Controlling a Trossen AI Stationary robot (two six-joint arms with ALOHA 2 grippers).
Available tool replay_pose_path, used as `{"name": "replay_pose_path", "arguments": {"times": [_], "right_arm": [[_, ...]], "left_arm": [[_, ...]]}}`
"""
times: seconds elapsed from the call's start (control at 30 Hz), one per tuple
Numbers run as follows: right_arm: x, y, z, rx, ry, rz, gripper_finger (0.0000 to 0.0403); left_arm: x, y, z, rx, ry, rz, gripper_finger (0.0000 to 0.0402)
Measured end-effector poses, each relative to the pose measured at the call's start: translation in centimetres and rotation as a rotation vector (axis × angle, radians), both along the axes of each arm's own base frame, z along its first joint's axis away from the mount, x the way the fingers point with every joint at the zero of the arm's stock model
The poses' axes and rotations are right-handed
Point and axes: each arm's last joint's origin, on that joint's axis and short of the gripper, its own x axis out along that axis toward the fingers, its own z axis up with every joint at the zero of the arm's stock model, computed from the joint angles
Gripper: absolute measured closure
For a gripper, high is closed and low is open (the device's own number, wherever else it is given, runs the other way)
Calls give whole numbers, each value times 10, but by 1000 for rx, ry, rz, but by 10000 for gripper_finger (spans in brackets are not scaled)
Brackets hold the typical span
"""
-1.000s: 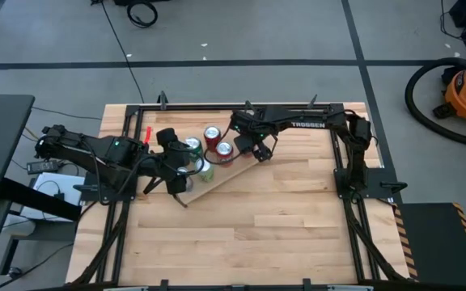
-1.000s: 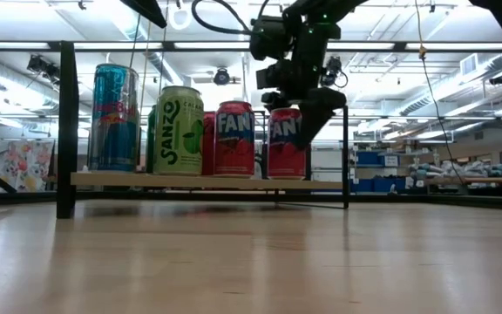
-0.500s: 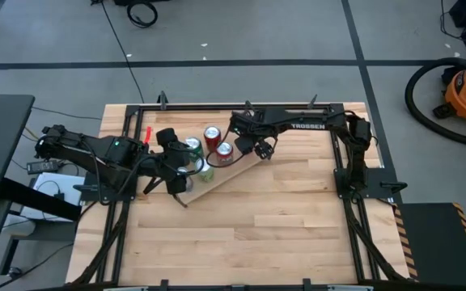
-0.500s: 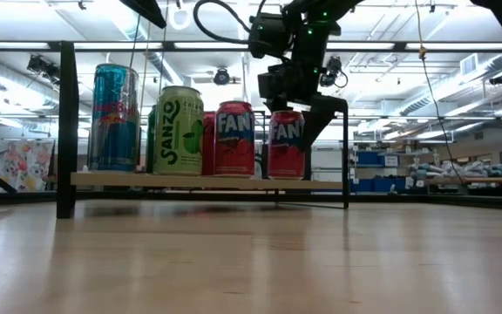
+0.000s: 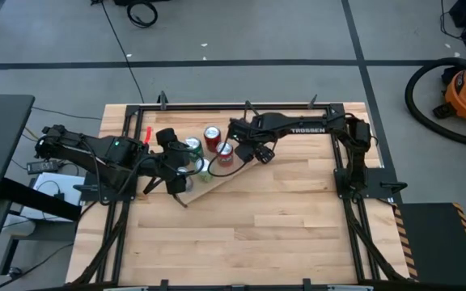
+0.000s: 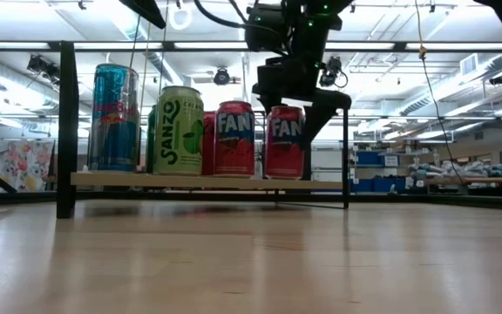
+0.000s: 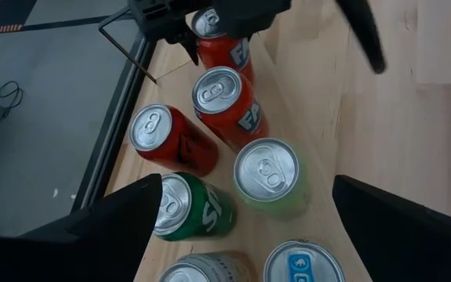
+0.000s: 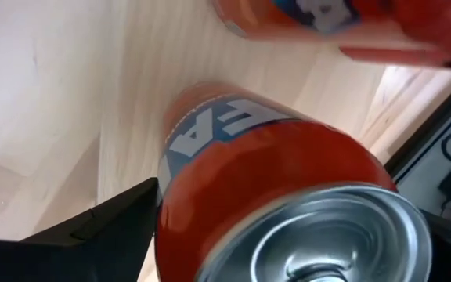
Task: Place canned beverage on shelf
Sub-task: Put the red soda can on the shelf
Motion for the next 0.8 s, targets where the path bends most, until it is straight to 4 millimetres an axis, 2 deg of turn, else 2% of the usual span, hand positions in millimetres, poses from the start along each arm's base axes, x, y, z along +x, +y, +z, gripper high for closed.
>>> {"name": "replay_pose_path", "arguments": {"times": [0.17,0.47,0.8], "right_arm": [[3,3,1,3,-37,-21,33],[3,2,1,-25,-33,-32,4],[1,2,5,-45,-41,-43,3]], "left_arm": [[0,0,0,0,0,0,15],[0,0,0,0,1,0,15],[-1,0,-1,0,8,3,15]]}}
